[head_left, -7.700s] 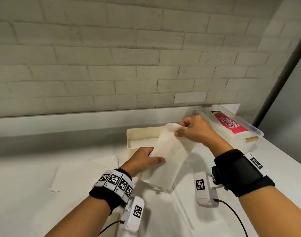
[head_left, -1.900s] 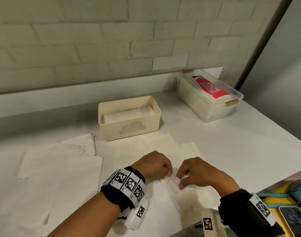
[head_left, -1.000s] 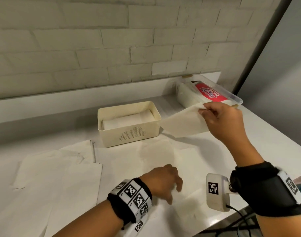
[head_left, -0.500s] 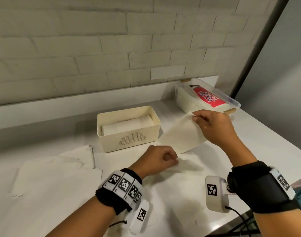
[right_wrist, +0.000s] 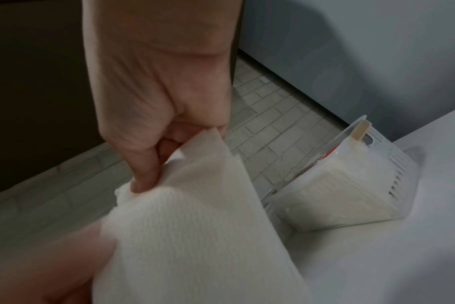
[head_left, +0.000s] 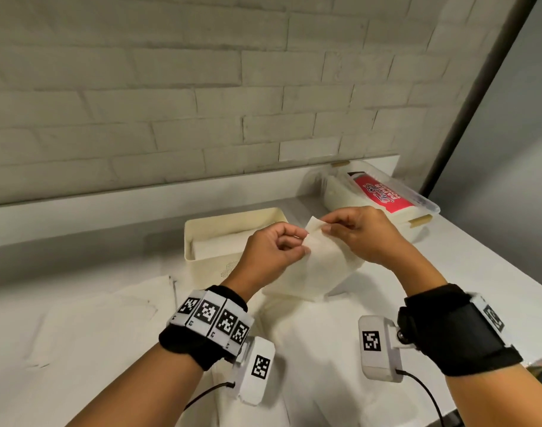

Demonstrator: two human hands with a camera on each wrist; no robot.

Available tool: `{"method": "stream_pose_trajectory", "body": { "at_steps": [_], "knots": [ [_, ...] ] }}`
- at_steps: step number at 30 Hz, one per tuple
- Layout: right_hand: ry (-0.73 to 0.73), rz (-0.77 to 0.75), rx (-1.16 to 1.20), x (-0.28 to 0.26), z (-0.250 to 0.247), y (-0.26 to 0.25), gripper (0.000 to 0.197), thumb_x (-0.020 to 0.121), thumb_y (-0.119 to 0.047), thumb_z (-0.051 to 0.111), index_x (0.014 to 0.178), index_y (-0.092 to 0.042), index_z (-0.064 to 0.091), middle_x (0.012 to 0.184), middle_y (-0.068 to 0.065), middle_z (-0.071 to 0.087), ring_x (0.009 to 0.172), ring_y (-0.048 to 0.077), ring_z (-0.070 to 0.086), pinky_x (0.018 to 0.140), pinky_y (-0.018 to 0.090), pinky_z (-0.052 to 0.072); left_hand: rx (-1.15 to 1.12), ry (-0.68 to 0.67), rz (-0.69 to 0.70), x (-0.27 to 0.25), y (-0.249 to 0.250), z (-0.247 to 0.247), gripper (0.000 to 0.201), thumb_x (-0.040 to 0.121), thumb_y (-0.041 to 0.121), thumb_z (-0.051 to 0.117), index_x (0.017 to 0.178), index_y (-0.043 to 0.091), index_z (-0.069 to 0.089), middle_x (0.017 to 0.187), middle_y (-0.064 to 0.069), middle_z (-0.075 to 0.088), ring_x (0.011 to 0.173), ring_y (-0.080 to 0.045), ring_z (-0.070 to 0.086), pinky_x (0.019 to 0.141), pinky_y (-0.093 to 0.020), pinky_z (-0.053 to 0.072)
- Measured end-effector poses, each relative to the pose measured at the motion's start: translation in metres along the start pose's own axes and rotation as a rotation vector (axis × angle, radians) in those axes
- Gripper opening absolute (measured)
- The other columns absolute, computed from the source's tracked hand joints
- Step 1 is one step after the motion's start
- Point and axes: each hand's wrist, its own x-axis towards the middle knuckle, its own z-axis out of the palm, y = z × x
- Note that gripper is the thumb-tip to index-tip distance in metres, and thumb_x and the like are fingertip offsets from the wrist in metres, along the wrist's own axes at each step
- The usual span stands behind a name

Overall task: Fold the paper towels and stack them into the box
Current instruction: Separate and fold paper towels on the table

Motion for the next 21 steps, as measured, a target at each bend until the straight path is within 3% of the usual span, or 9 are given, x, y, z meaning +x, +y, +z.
{"method": "stream_pose_trajectory", "body": {
  "at_steps": [4, 10, 14, 17, 19, 21],
  "knots": [
    [-0.043, 0.009, 0.130, 0.002, 0.003, -0.003, 0.013, 0.090, -0.022, 0.059, 0.082, -0.028, 0.067, 0.070, -0.011, 0.063, 0.063, 0.003, 0.054, 0.053, 0.008, 0.040, -0.048, 0.037, 0.059, 0.002, 0.011, -0.001, 0.024, 0.077, -0.003, 0.071, 0.077, 0.021, 0.066, 0.070, 0.004, 0.067, 0.070, -0.011, 0.061, 0.077, -0.022, 0.051],
    [-0.056, 0.022, 0.245, 0.004, 0.004, -0.007, 0.013, 0.092, -0.023, 0.056, 0.085, -0.025, 0.067, 0.084, 0.006, 0.068, 0.072, 0.014, 0.057, 0.068, 0.026, 0.044, -0.018, 0.144, 0.094, 0.010, 0.014, -0.002, 0.021, 0.074, 0.012, 0.077, 0.066, 0.028, 0.067, 0.067, 0.013, 0.066, 0.069, -0.008, 0.060, 0.074, -0.027, 0.050],
    [-0.074, 0.002, 0.255, 0.005, 0.004, -0.010, 0.015, 0.092, -0.024, 0.056, 0.093, -0.018, 0.069, 0.094, 0.017, 0.068, 0.074, 0.017, 0.055, 0.068, 0.026, 0.043, 0.008, 0.207, 0.098, 0.012, 0.014, -0.002, 0.017, 0.073, 0.020, 0.079, 0.065, 0.030, 0.069, 0.084, 0.013, 0.068, 0.076, -0.018, 0.063, 0.081, -0.036, 0.052],
    [-0.074, -0.003, 0.291, 0.007, 0.005, -0.010, 0.015, 0.092, -0.024, 0.056, 0.092, -0.018, 0.069, 0.088, 0.018, 0.067, 0.072, 0.016, 0.053, 0.067, 0.025, 0.042, 0.001, 0.197, 0.095, 0.014, 0.013, -0.003, 0.017, 0.073, 0.022, 0.079, 0.066, 0.034, 0.070, 0.094, 0.013, 0.070, 0.094, -0.020, 0.067, 0.094, -0.040, 0.051],
    [-0.087, -0.010, 0.313, 0.007, 0.005, -0.012, 0.014, 0.092, -0.026, 0.056, 0.089, -0.022, 0.069, 0.080, 0.009, 0.065, 0.069, 0.012, 0.051, 0.063, 0.018, 0.041, -0.006, 0.179, 0.093, 0.015, 0.014, -0.004, 0.014, 0.073, 0.023, 0.079, 0.067, 0.032, 0.070, 0.092, 0.012, 0.071, 0.095, -0.018, 0.066, 0.095, -0.039, 0.049],
    [-0.127, -0.011, 0.384, 0.005, 0.004, -0.015, 0.009, 0.087, -0.025, 0.060, 0.087, -0.024, 0.069, 0.080, 0.003, 0.066, 0.070, 0.009, 0.056, 0.065, 0.017, 0.045, -0.031, 0.183, 0.101, 0.015, 0.016, -0.003, 0.014, 0.074, 0.019, 0.078, 0.069, 0.026, 0.067, 0.082, 0.007, 0.071, 0.085, -0.014, 0.065, 0.087, -0.033, 0.052]
  ]
}}
